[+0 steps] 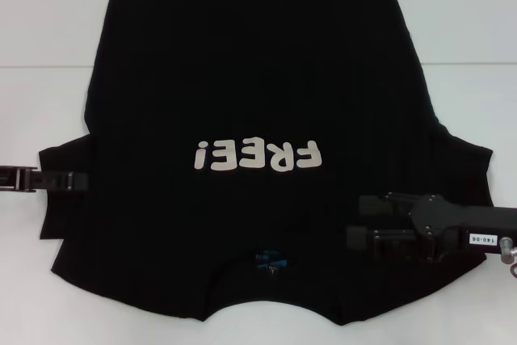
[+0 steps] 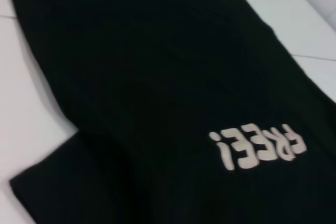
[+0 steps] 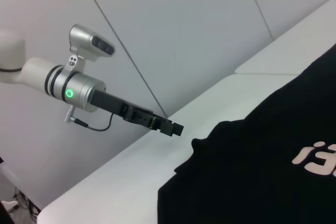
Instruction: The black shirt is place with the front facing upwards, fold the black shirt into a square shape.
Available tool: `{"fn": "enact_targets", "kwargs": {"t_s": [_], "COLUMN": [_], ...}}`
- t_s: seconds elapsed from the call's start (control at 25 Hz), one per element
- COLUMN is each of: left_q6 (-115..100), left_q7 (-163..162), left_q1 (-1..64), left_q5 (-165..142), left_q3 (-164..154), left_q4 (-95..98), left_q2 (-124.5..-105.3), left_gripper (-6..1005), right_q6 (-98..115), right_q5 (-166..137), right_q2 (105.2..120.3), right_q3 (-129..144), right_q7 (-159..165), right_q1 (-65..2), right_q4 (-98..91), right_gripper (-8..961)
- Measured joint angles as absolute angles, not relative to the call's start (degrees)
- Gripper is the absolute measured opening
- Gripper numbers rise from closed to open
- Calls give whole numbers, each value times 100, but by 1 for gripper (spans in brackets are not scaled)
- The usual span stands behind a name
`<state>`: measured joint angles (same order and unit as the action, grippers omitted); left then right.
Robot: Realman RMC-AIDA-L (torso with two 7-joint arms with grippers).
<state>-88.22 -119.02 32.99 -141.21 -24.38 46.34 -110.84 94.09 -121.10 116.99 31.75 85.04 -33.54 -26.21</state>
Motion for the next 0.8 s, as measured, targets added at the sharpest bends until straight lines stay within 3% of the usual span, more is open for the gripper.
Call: {"fn": "enact_targets", "kwargs": {"t_s": [0.8], "left_q6": [-7724], "left_q7": [-12390], "left_q1": [3629], "left_q5": [-14998], "left_q3": [-2940], "left_q4": [4316], "left_q2": [-11052], "left_gripper": [788], "right_q6": [9289], "right_q5": [-12111], "right_q2": [11744], "right_q3": [3325], "right_q7": [8690], "right_q1": [-3328], "right_q4": [-2593], "right_gripper": [927]}}
